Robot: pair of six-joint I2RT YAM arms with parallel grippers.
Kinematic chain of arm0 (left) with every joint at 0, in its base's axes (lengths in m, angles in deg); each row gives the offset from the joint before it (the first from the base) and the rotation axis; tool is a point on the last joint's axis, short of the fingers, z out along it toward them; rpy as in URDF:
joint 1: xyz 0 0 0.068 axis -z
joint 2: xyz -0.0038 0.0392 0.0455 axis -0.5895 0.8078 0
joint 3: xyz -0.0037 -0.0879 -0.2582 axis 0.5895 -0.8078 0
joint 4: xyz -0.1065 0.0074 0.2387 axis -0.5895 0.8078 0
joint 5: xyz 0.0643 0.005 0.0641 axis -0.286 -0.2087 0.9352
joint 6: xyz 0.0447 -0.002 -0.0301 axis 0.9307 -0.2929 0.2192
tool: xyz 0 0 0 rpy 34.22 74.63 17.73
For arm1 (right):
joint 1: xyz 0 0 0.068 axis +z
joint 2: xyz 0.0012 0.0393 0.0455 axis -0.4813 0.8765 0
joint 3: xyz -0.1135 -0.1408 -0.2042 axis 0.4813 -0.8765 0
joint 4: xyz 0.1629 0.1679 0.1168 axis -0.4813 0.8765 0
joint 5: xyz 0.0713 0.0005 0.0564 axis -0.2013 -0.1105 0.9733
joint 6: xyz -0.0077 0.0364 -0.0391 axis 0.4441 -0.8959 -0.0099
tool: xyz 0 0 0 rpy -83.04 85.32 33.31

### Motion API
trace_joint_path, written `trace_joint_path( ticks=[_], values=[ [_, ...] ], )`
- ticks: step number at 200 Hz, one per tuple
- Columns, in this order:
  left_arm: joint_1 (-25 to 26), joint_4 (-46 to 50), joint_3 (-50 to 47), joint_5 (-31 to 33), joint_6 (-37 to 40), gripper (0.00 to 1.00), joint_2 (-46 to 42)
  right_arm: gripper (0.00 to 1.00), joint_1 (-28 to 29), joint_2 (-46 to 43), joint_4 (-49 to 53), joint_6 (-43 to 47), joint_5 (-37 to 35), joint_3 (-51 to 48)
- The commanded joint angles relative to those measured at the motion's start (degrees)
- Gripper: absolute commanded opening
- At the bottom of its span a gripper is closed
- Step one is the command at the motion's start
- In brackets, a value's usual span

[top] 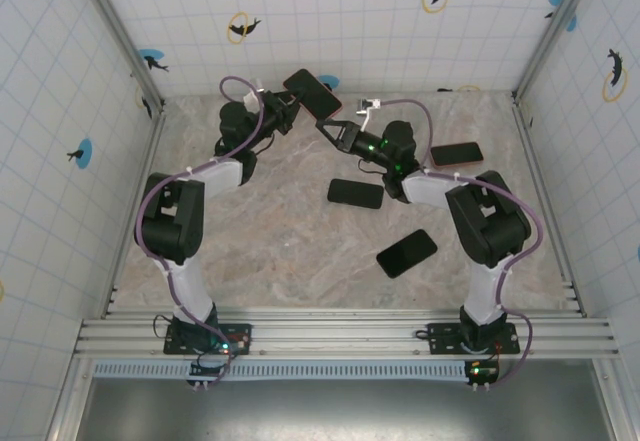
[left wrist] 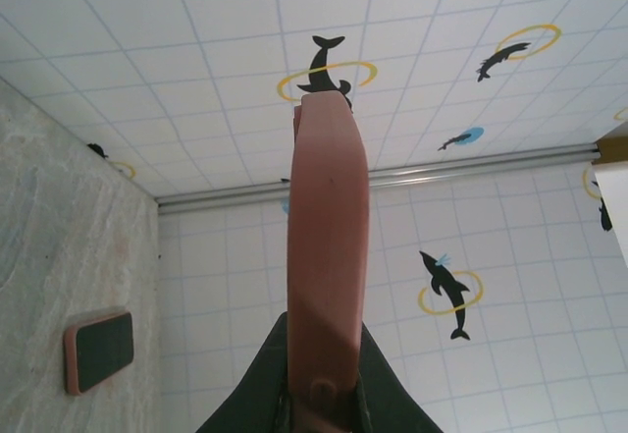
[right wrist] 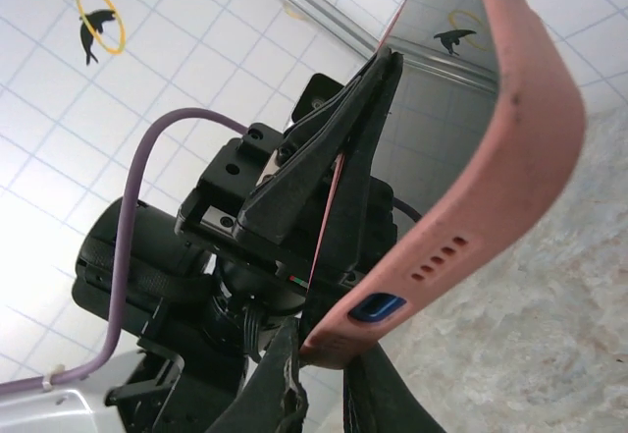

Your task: Take the phone out of the phone case

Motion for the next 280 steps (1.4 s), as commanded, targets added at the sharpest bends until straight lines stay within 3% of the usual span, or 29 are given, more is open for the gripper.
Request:
trace_joint_path(
  ticks=[1,78,104,138,169,218,280],
  values=[
    [0.71,-8.39,1.09,-2.91,-3.66,0.0,-6.53,0.04,-1.21,0.36,13.48,8.77,-2.2,0.99],
    [0.98,-8.35,1.76,-4.8,-2.67,0.0,-6.24,0.04,-2.08,-0.37,15.26,10.53,-2.3,1.95],
    [0.81,-5.39,1.63,-7.0,5.1,0.0,-6.42,0.09,-2.49,-1.25,13.55,10.28,-1.32,1.35],
    [-0.05,-2.43,1.37,-10.24,17.11,0.0,-6.54,0.26,-3.82,-3.19,12.37,13.06,3.13,0.82],
    [-1.39,-1.39,2.7,-14.48,25.88,0.0,-6.09,0.36,-5.93,-5.81,11.78,17.25,9.22,-0.8],
    [-1.88,5.02,1.94,-20.67,47.62,0.0,-9.26,0.44,-9.39,-9.0,27.02,37.05,18.75,2.44],
    [-1.99,15.61,0.92,-27.79,68.39,0.0,-13.75,0.46,-9.81,-9.13,43.71,60.6,28.02,8.36]
  ],
)
